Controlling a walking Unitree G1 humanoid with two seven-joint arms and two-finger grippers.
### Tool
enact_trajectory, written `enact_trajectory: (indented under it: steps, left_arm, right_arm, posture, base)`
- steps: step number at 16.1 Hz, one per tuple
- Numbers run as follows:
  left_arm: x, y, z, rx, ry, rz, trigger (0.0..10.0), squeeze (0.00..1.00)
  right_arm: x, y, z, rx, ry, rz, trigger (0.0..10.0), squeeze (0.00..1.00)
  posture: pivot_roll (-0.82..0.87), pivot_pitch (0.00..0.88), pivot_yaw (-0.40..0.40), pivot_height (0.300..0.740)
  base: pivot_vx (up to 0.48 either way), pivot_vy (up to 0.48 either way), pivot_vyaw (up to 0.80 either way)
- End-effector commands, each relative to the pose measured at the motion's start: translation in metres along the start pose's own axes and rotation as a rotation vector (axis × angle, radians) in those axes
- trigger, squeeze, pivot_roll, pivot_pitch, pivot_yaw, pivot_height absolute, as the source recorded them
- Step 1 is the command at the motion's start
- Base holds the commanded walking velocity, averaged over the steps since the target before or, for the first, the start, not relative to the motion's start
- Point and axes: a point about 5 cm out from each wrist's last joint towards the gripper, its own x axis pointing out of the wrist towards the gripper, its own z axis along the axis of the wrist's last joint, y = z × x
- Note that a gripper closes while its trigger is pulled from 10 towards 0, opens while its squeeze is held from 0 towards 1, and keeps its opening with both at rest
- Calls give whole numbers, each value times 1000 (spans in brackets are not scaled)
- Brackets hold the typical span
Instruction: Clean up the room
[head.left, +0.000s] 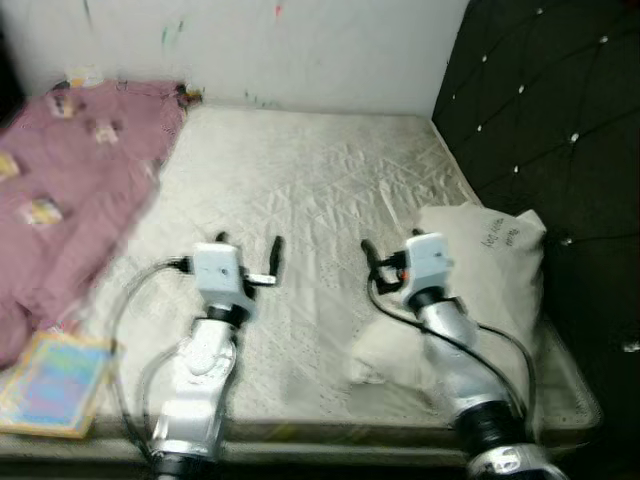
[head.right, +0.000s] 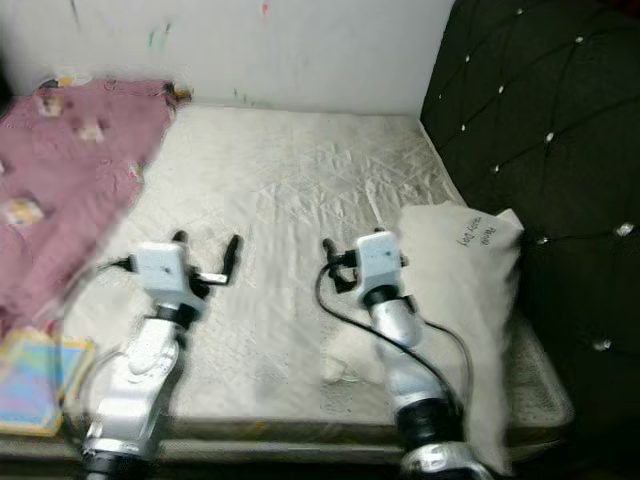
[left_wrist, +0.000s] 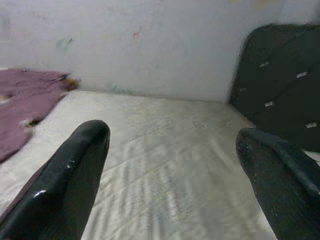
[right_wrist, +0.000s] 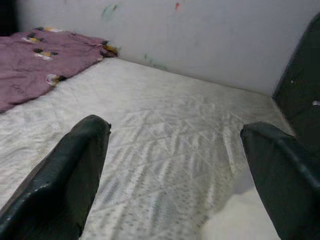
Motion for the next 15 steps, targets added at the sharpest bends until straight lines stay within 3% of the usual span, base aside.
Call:
enact_trajectory:
  steps: [1,10,15]
  left_arm:
    - [2,-7,2,-5,-6,-20,10000,0]
    - [4,-7,2,-8,-5,-20,10000,0]
    - [4,-6,3,-23,-14,-14,10000,0]
  right_arm:
    - [0,-6,2,-10,-6,-7,10000,0]
    - [1,-6,2,-8,-6,-6,10000,0]
    - [1,-6,2,-3,-12,-5,10000,0]
  posture:
    - [-77,9,-50,740]
    - [-78,9,-51,740]
    - [-77,7,-51,740]
  base:
    - [0,-424,0]
    - [0,-408,0]
    - [0,0,0]
